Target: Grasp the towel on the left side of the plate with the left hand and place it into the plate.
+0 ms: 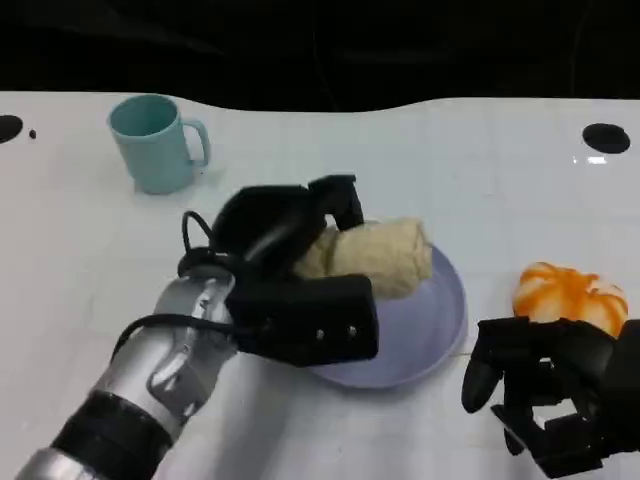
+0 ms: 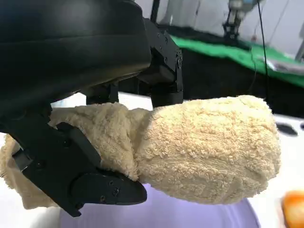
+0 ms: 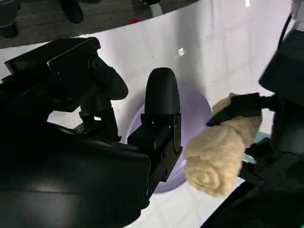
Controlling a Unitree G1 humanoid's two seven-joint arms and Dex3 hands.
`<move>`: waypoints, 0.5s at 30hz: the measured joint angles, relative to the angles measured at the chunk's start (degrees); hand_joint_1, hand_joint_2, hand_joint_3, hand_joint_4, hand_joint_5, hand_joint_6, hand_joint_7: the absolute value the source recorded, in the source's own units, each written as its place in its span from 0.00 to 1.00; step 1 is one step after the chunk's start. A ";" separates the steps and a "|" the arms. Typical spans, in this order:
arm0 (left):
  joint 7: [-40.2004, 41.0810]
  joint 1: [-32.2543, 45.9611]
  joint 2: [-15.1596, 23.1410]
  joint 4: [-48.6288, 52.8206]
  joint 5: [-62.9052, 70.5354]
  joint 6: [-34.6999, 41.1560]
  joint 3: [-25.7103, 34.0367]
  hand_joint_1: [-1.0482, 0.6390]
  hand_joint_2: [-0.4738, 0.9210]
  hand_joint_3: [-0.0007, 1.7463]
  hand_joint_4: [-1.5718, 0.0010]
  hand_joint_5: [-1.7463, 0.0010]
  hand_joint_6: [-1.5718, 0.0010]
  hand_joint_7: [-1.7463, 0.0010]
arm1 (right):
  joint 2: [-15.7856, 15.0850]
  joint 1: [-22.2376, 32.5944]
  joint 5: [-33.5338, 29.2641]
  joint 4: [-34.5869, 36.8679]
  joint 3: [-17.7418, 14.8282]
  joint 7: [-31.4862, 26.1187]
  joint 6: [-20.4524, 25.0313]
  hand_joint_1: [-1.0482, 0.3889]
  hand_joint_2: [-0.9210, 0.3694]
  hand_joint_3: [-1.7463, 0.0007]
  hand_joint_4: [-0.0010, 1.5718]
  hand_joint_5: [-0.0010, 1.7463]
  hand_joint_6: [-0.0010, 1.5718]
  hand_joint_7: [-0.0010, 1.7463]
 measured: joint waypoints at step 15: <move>-10.82 1.16 -0.04 -3.90 -3.06 2.02 0.13 0.27 1.00 0.07 0.89 0.72 0.83 1.00 | -0.39 0.38 0.42 -0.75 -0.36 0.96 0.01 0.76 0.25 0.39 0.44 0.95 0.43 0.81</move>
